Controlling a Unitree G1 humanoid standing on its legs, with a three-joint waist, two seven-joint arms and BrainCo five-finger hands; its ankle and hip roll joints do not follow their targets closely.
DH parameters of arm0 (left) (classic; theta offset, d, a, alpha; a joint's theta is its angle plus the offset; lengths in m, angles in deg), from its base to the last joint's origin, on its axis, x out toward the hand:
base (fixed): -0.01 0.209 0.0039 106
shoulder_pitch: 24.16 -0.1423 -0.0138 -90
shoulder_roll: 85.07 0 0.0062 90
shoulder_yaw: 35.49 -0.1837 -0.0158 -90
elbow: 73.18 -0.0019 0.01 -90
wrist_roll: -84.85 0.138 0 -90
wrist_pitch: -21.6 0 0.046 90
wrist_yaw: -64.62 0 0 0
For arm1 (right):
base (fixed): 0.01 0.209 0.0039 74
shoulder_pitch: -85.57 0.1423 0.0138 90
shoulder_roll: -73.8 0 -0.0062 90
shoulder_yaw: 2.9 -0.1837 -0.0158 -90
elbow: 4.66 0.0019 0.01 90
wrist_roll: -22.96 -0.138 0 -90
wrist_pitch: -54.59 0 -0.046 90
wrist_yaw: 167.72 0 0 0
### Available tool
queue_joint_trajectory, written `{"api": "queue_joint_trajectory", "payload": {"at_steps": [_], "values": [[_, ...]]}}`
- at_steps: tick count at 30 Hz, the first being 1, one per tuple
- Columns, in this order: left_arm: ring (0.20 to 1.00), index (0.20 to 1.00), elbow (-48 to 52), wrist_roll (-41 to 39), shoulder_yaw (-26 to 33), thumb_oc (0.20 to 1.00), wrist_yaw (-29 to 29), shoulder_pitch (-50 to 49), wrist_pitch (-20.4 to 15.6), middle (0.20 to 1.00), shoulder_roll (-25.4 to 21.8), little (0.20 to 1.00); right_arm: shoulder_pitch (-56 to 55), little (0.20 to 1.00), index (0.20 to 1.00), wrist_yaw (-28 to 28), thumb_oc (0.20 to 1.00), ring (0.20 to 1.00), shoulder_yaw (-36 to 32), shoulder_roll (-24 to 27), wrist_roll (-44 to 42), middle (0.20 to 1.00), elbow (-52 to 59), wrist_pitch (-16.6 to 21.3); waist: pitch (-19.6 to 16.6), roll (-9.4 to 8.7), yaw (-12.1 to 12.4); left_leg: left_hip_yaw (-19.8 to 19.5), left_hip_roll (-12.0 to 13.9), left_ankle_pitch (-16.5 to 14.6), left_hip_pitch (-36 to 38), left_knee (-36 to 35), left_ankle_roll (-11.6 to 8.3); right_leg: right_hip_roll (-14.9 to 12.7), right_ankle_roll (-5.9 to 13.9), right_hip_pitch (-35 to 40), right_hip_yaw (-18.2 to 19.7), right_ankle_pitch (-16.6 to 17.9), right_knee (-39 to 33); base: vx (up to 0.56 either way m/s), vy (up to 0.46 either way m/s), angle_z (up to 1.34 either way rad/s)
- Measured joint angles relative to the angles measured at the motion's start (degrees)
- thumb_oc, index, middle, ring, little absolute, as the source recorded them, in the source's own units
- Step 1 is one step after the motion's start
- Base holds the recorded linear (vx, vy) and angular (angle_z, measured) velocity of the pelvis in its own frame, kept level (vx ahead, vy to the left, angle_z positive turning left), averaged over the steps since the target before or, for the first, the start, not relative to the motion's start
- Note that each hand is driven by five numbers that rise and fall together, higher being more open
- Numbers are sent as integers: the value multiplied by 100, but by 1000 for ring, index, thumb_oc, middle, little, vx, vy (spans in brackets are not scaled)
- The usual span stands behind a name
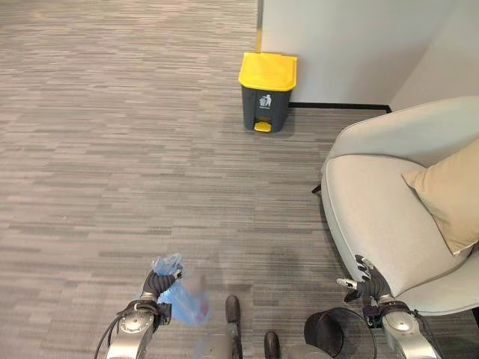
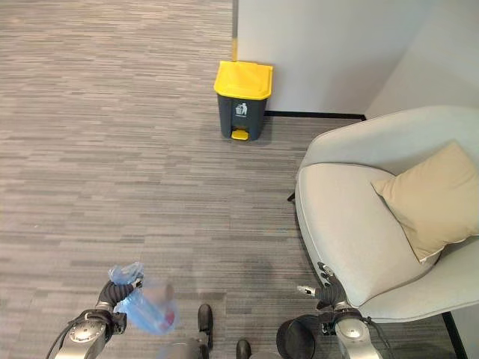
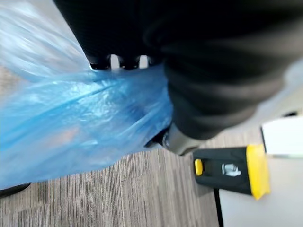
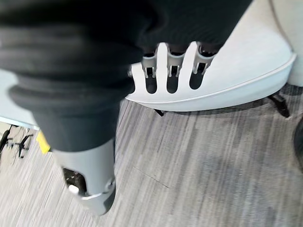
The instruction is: Gather garbage on tea table into small bin, then transfer packed bag to large trash can.
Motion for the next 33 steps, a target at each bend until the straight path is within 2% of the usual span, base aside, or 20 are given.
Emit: {"api": "queue_joint_trajectory", "payload": {"at_steps": [2,3,4,5,7,10,13,15,16,17,19,20,21,22,23,24,26,29,30,33], "values": [[200,200,14,-1,-6,200,12,184,6,200,-66,200,70,1000,1000,8,1000,1000,-3,-14,-6,1000,75,0,2,-26,49,0,-128,-123,28,13,143,-248,173,-352,3,-155,493,221,144,-35],[200,200,-13,-1,-4,200,50,356,17,200,-136,200,125,1000,1000,25,1000,1000,-1,-98,-7,1000,76,-14,18,-49,73,11,-254,-194,179,-1,202,-473,374,-678,10,-383,1345,167,90,-16],[200,200,37,-3,-1,200,74,372,3,200,-153,200,144,1000,1000,46,1000,1000,34,-124,-8,1000,77,-18,23,-38,84,22,-245,-298,252,6,125,-493,438,-786,-26,-410,1528,238,104,-25],[200,200,52,-3,17,200,94,361,-19,200,-201,200,215,1000,1000,66,1000,1000,94,-149,-9,1000,67,-17,49,-38,178,105,-220,-387,371,0,203,-545,509,-993,-106,-422,1890,127,29,-36],[200,200,42,-7,37,200,111,301,-9,200,-220,200,244,1000,1000,77,1000,1000,147,-172,-9,1000,117,-7,65,-40,225,150,-229,-509,482,-6,48,-652,527,-1355,-226,-437,2132,204,29,-23],[200,200,27,-30,37,200,113,216,-2,200,-209,200,328,1000,1000,74,1000,1000,130,-135,-9,1000,149,-18,120,-27,216,145,-226,-618,516,-93,-1,-722,441,-2089,-508,-357,1865,242,-19,-10],[200,200,-12,-32,35,200,117,237,-4,200,-160,200,295,1000,1000,69,1000,1000,143,-130,-10,1000,151,-101,201,67,183,145,-246,-813,648,-79,-81,-775,349,-2582,-838,285,1045,382,-123,-4],[200,200,-45,-32,49,200,117,294,-6,200,-96,200,244,1000,1000,71,1000,1000,132,-130,-8,1000,141,-114,232,81,107,97,-279,-978,711,25,-87,-873,509,-2706,-1207,818,173,205,-84,27],[200,200,-37,-31,29,200,114,287,-6,200,-64,200,157,1000,1000,80,1000,1000,136,-133,-7,1000,75,-138,249,90,-37,-44,-342,-997,957,69,-4,-942,410,-2673,-1230,1233,-465,319,-167,56],[200,200,-31,-29,23,200,112,253,-6,200,-45,200,117,1000,1000,81,1000,1000,136,-132,-8,1000,31,-170,247,90,-54,-96,-343,-1054,1187,-5,-48,-929,311,-2567,-1261,1363,-521,415,-242,70],[200,200,7,-25,8,200,107,182,-6,200,35,200,-28,1000,1000,81,1000,1000,126,-118,-9,1000,26,-192,206,115,-79,-400,-241,-1315,1593,-171,-278,-812,239,-2194,-1245,1453,-97,359,-265,64],[200,200,28,-24,-33,200,95,97,-7,200,91,200,-87,1000,1000,84,1000,1000,129,-111,-8,1000,16,-204,99,201,-76,-538,-44,-1436,1664,-58,-469,-646,10,-2056,-1277,1568,-93,338,-308,72],[200,200,43,-23,-37,200,72,52,-2,200,98,200,-96,1000,1000,81,1000,1000,126,-115,-8,1000,8,-201,71,222,-94,-619,81,-1478,1609,248,-539,-514,-56,-1917,-1311,1609,-110,300,-276,67],[200,200,40,-22,-33,200,57,18,18,200,112,200,-89,1000,1000,82,1000,1000,107,-103,-8,1000,-4,-197,55,195,-79,-613,187,-1502,1358,881,-622,-406,-264,-1740,-1383,1551,-241,377,-299,62],[200,200,10,-21,-30,200,37,-65,57,200,123,200,-16,1000,1000,72,1000,1000,6,-80,-10,1000,-31,-183,27,121,-29,-454,363,-1407,717,2559,-790,-274,-723,-1299,-1412,1650,-529,356,-211,18],[200,200,16,-21,-29,200,11,-143,64,200,146,200,71,1000,1000,59,1000,1000,-3,4,-11,1000,0,-150,-55,160,23,-450,574,-1466,424,3147,-887,-62,-865,-1031,-1329,1511,-664,287,-143,-10],[200,200,98,-22,-22,200,11,-142,57,200,125,200,106,1000,1000,58,1000,1000,-2,45,-19,1000,55,-114,-71,101,62,-464,557,-1489,210,2944,-919,53,-923,-878,-1233,1474,-804,188,-41,-36],[200,200,151,-16,-21,200,-23,19,55,200,111,200,153,1000,1000,53,1000,1000,-39,58,-27,1000,40,-124,-14,-124,-79,-141,595,-1465,-44,1741,-920,80,-833,-508,-1158,1418,-939,233,7,-11],[200,200,143,-13,-21,200,-21,93,46,200,64,200,149,1000,1000,27,1000,1000,-58,55,-27,1000,25,-123,-8,-248,-78,-153,617,-1260,-310,1196,-1001,103,-740,-301,-1067,1355,-1115,193,31,-27],[200,200,139,-7,-21,200,-16,89,49,200,65,200,217,1000,1000,-34,1000,1000,-73,44,-27,1000,-167,-126,-8,-246,-18,-176,774,-618,-654,646,-1023,277,-691,-81,-985,1324,-1281,222,47,-43]]}}
